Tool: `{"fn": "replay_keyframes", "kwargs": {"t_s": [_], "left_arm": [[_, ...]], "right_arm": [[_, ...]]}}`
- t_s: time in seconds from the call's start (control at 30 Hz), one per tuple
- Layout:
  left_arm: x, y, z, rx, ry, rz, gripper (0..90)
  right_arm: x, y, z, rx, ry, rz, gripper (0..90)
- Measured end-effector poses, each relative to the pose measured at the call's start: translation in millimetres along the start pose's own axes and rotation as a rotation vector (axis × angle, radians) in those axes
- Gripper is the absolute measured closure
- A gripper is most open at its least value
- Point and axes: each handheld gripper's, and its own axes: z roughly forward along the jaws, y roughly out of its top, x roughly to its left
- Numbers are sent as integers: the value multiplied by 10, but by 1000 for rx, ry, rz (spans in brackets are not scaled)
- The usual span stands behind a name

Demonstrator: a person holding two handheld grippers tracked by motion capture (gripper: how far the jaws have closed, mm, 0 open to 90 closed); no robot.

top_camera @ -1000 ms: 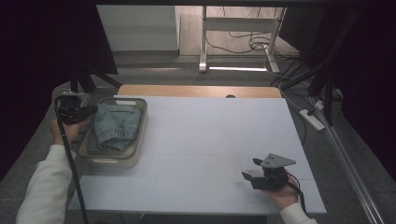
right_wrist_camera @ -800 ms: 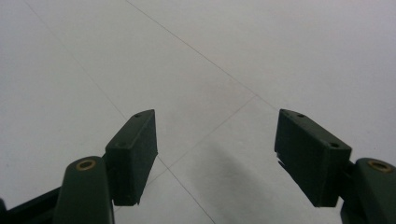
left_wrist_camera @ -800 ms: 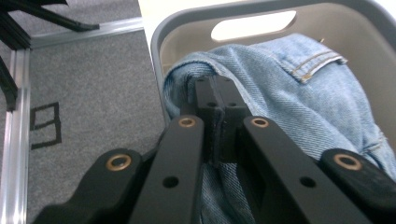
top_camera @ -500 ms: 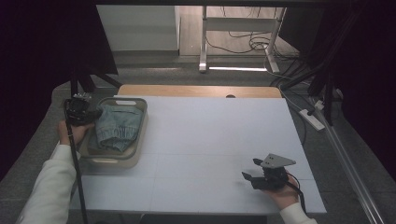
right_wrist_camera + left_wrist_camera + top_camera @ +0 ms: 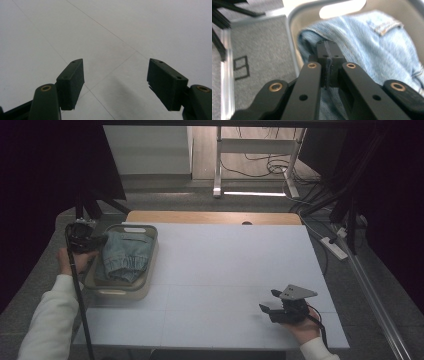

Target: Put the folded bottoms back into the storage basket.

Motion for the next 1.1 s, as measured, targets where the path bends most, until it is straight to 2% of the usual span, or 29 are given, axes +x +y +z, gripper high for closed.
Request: {"fn": "replay_keyframes", "kwargs": {"t_s": [0.07,0.17,0.23,0.4,0.5,0.6,0.9,1.1], "left_arm": [[9,30,-54,-53,5,-15,891],[-8,106,-61,-83,16,-27,891],[-26,158,-35,-85,9,-28,890],[-96,228,158,5,37,-3,891],[-126,231,257,56,39,4,891],[-131,223,312,80,45,-8,891],[-160,180,478,165,47,12,892],[-181,178,499,186,46,22,892]], "right_arm": [[2,0,2,0,0,-1,297],[4,-2,9,3,-1,0,297],[7,-4,14,1,-6,1,298],[-6,-12,10,6,-1,2,297],[-9,-21,5,3,-10,5,297],[-10,-25,-3,7,-6,4,298],[-9,-28,-4,7,-7,2,297],[-6,-30,1,9,-6,2,297]]}}
